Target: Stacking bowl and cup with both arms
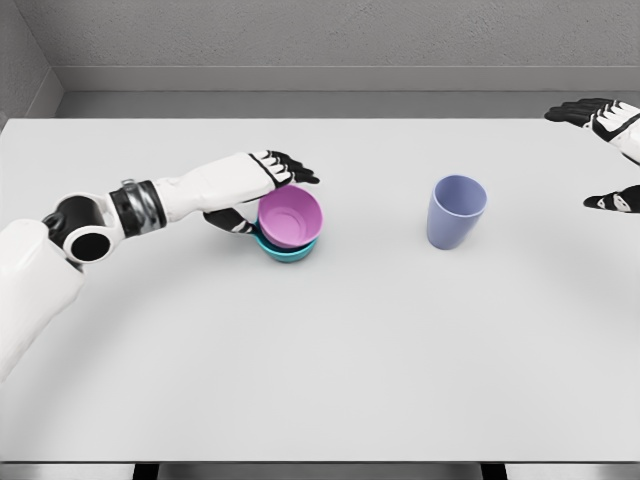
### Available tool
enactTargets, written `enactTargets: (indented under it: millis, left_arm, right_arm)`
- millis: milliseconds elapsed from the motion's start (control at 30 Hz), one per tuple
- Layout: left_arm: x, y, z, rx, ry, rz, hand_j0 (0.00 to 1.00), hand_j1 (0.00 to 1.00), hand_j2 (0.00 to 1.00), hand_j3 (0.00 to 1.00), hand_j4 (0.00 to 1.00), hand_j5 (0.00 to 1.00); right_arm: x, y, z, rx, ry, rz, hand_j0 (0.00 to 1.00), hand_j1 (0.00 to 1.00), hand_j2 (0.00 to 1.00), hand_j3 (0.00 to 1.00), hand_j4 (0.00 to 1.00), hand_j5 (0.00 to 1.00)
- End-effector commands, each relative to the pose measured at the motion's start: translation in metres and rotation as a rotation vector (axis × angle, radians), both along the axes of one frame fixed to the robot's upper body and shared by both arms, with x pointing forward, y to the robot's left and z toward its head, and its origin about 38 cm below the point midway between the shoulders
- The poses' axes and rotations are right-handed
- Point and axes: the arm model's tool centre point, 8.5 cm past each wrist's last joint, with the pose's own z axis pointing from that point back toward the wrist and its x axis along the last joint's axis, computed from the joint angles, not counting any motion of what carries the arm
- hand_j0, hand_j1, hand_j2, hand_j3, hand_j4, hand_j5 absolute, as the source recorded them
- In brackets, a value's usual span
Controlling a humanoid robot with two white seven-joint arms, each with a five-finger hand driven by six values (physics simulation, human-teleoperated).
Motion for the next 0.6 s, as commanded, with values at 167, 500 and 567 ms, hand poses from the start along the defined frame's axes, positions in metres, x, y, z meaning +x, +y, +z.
enactTargets:
  millis: [167, 500, 567]
  left_arm:
    - [-0.004, 0.019, 0.011, 0.021, -0.022, 0.009, 1.0, 1.0, 1.0, 1.0, 1.0, 1.0]
    - [-0.017, 0.117, 0.038, -0.015, 0.047, 0.136, 1.0, 1.0, 1.0, 1.0, 1.0, 1.0]
    - [-0.017, 0.132, 0.039, -0.002, 0.056, 0.167, 1.0, 1.0, 1.0, 1.0, 1.0, 1.0]
  right_arm:
    - [-0.002, -0.002, -0.001, -0.006, 0.011, -0.002, 1.0, 1.0, 1.0, 1.0, 1.0, 1.0]
    - [-0.003, -0.009, -0.005, -0.013, 0.03, -0.02, 1.0, 1.0, 1.0, 1.0, 1.0, 1.0]
    - [-0.002, -0.012, -0.007, -0.013, 0.036, -0.028, 1.0, 1.0, 1.0, 1.0, 1.0, 1.0]
